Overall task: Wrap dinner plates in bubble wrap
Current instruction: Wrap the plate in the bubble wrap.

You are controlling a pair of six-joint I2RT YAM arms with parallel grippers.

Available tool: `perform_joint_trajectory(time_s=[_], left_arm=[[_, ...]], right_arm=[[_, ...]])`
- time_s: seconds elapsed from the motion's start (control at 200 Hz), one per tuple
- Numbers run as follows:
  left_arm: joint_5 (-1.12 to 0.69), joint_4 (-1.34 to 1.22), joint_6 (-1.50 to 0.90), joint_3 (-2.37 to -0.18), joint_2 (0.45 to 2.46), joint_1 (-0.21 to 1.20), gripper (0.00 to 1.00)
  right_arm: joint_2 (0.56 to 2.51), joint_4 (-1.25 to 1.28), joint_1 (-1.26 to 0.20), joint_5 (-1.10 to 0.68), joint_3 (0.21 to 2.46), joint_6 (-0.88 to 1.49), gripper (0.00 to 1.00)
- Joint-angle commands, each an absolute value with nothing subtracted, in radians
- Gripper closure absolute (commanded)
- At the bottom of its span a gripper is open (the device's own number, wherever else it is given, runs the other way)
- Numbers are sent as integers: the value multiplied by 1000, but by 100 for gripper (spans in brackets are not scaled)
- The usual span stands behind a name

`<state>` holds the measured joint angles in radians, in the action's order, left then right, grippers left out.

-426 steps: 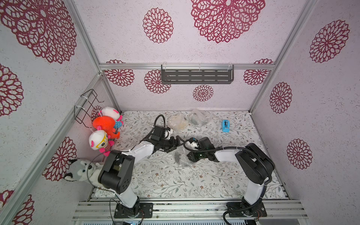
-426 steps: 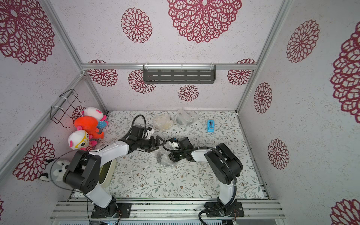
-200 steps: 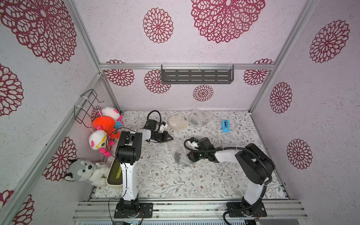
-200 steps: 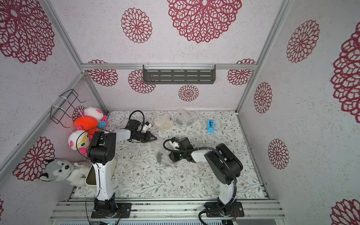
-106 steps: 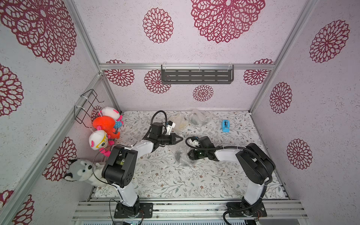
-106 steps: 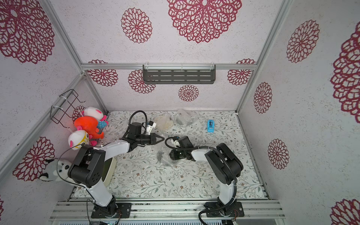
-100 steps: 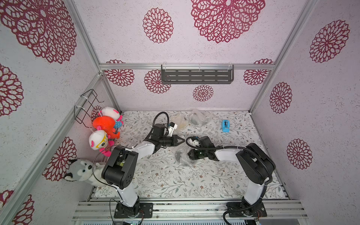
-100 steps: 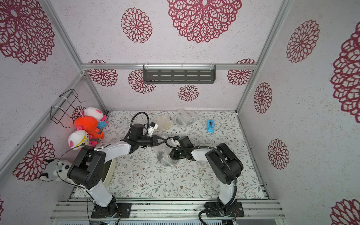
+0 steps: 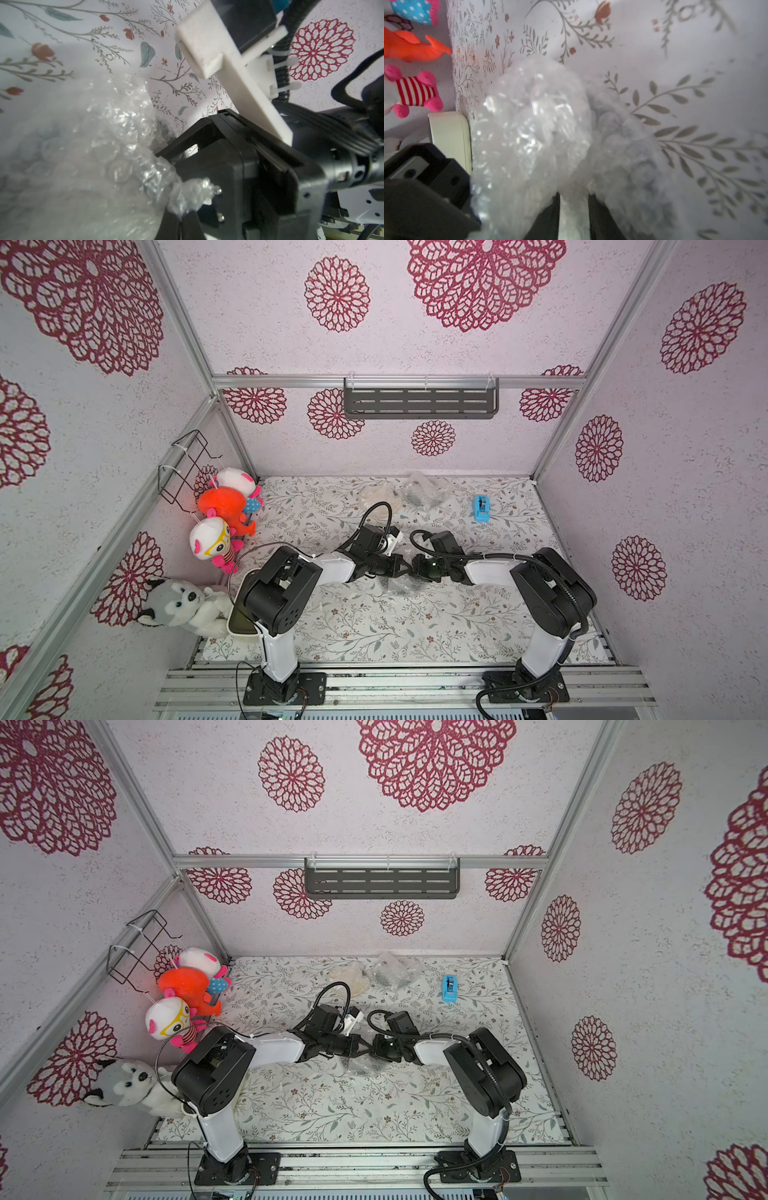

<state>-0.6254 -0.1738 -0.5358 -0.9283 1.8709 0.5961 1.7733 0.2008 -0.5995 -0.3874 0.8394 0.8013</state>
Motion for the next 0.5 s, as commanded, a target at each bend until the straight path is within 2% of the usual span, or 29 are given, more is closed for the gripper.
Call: perform_joint_trajectory(time_s=[0.0,0.3,0.495], left_arm=[[-585,-53,-479,-870,1954,641,100],[-576,-65,-463,-866,1954,650,100],[-570,-33,-455,-900,1954,657,100]], right_arm=[[1701,246,-567,-279,830,893,68],[1512,123,-427,-259,806,809,63],[1426,149,-408,-359,744,729,64]])
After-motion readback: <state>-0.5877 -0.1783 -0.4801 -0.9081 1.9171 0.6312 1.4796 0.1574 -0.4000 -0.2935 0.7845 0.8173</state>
